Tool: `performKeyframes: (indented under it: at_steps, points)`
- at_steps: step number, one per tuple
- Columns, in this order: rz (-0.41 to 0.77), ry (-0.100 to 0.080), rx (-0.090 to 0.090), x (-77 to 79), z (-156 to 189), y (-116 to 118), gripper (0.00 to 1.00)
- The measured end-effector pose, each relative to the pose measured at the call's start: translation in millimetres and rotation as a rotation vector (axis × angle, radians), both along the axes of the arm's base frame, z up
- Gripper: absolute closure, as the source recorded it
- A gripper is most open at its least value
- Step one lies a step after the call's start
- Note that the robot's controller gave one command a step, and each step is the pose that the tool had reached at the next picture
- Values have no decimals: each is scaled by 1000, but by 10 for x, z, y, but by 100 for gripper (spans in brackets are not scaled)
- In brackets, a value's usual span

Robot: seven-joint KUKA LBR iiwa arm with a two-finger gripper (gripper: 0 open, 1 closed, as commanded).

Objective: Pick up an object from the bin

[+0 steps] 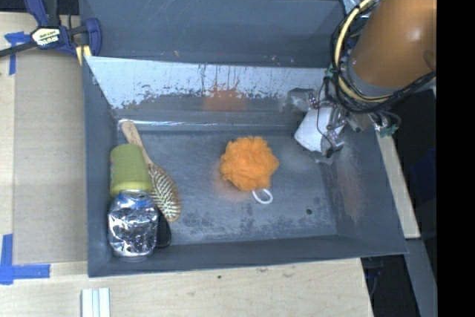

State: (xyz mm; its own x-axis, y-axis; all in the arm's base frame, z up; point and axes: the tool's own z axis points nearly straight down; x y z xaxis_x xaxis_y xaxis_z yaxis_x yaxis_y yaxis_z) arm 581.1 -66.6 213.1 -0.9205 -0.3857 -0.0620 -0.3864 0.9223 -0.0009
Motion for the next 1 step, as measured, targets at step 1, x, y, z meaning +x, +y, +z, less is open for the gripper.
performKeyframes:
  at_steps: [1]
  points:
    - [-189,-5,8,342,261,-646,0]
